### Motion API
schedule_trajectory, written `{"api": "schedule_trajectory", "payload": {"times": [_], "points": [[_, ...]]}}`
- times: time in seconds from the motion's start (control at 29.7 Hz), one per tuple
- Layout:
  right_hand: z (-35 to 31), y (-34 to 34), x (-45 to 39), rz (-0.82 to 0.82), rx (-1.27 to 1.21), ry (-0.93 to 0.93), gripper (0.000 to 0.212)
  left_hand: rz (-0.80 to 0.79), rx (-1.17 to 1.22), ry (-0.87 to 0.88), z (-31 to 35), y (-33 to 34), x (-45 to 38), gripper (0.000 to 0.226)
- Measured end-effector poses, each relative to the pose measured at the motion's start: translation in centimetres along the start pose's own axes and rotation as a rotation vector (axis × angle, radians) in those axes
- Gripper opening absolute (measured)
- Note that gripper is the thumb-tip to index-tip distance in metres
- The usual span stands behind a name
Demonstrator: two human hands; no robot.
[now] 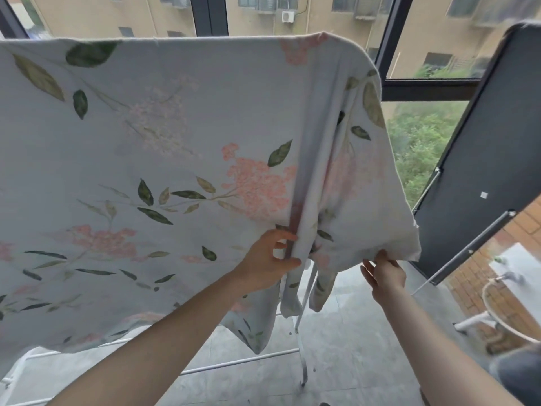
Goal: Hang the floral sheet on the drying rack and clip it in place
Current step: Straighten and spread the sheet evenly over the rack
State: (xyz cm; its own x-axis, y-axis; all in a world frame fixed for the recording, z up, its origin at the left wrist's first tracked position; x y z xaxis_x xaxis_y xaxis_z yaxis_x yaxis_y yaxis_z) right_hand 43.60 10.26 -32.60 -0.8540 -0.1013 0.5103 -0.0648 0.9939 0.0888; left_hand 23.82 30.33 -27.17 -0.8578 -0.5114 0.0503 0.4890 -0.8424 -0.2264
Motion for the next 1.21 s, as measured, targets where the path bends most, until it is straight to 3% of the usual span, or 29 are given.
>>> {"api": "schedule_trajectory", "payload": {"times": [0.17,0.37,0.61,0.74,0.87,1.08,1.21], "points": [[2.1,-3.0,-1.7,0.103,0.229,-0.07,0.029,-0.104,-0.219,0.127,1.9,3.3,-1.0,0.043],[0.8,-3.7,-2.4,0.134,0.248,-0.105,0.029,-0.035,-0.429,0.058,3.0,3.8,-2.8,0.075],[2.2,-0.3,1.5,-0.232,0.3,-0.036,0.034,0.027,-0.414,0.063,2.2,3.6,-3.3,0.066],[1.5,1.3,1.6,-0.315,0.299,-0.018,0.017,0.056,-0.432,0.076,2.2,3.8,-3.6,0.061],[0.7,2.3,1.0,-0.344,0.216,-0.05,0.015,0.083,-0.409,0.097,1.8,3.8,-3.5,0.053],[2.1,1.5,-0.8,-0.2,-0.123,0.293,0.024,0.076,-0.401,0.062,1.3,3.2,-3.6,0.048],[2.5,0.4,-1.8,-0.168,0.02,0.222,0.013,0.093,-0.367,0.045,1.2,2.9,-3.8,0.047]]}}
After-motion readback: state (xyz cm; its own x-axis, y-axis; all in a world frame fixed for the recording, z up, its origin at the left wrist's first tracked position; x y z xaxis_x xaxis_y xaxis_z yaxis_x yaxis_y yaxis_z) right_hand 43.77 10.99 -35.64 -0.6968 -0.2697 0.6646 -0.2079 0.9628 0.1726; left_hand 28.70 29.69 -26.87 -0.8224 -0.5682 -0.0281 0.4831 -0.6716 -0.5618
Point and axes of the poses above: each hand's wrist, its own x-axis away from the middle knuckle, its own y-axis out of the palm, z = x × y, the point moved 2 cm from there along -x, towards the middle knuckle, and after that the axes turned 7 degrees about x, right-handed, at the moved point
